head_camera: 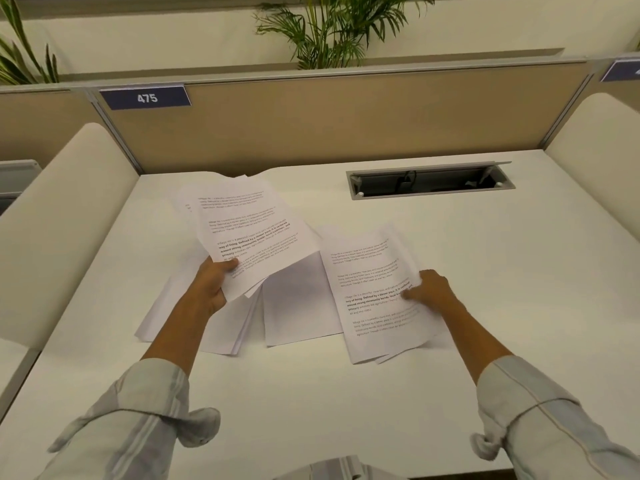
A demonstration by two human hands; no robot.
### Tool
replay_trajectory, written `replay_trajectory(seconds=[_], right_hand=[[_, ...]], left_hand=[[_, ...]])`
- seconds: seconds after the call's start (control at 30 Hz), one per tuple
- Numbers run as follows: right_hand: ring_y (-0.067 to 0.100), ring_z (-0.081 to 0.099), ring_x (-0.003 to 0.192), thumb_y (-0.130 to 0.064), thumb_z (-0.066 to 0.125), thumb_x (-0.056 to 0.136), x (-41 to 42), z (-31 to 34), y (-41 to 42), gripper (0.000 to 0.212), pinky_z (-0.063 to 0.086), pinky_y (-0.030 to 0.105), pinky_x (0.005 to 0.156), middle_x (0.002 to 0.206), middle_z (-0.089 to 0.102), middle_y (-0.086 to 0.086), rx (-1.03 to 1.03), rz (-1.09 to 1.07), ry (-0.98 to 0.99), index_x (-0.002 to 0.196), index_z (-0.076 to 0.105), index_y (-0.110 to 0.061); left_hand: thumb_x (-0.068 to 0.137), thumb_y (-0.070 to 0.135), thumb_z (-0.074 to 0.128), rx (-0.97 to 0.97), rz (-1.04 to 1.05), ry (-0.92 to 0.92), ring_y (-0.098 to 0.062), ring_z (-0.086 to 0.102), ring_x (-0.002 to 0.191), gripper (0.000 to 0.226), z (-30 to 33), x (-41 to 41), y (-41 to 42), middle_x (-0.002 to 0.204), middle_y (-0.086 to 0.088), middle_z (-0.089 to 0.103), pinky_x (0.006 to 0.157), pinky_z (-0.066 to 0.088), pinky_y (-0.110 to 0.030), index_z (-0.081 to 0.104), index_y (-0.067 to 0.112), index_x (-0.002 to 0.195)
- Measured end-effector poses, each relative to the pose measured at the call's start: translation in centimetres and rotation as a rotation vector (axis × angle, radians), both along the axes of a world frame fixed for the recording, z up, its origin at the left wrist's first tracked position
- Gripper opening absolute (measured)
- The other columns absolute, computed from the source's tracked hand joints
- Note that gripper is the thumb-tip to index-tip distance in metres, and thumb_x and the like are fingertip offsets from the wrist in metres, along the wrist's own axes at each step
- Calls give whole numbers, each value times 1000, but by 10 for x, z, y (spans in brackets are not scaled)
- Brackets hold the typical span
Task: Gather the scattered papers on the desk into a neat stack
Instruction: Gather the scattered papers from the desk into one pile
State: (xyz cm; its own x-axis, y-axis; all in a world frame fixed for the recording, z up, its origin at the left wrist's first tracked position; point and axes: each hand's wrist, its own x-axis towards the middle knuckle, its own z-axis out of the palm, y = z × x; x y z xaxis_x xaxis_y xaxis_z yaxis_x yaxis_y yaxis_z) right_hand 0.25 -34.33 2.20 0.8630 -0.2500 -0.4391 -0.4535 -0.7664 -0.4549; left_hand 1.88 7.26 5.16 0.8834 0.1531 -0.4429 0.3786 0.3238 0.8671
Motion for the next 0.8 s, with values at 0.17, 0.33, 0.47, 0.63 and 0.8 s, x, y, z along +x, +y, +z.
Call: replay_trajectory(seconds=[0.17,0.33,0.47,0.63,0.8], right_hand=[[36,60,113,-16,67,88,14,59,-46,36,45,37,88,124,63,26,100,-86,-322,119,63,1],[25,65,88,-16,66,88,33,154,-86,24,51,35,79,106,70,16,275,-106,-643,110,69,-5],[8,69,71,-9,67,88,43,178,-66,22,59,26,72,98,71,11,547,-82,-673,108,69,-1],[27,68,91,-4,66,88,46,145,-10,28,57,43,87,113,69,20,645,-78,-526,115,65,4],[25,68,93,-10,68,88,42,108,19,46,57,44,72,115,66,8,761,-48,-177,130,48,-11]], left_hand=[[93,-4,53,55,3,14,-31,62,113,50,2,5,0,135,-8,61,82,54,-42,51,17,138],[93,-3,54,121,-16,11,-28,63,105,47,3,14,-13,135,-9,61,78,53,-40,53,17,135],[94,-1,53,151,-115,-10,-29,63,108,45,9,16,-43,135,-9,61,89,51,-44,53,15,136],[93,-1,55,101,-264,-83,-26,66,106,41,25,10,-91,132,-9,63,90,54,-42,57,15,130],[88,19,67,1,-498,-132,-32,71,95,22,41,-1,-126,106,-10,75,77,58,-43,71,15,110]])
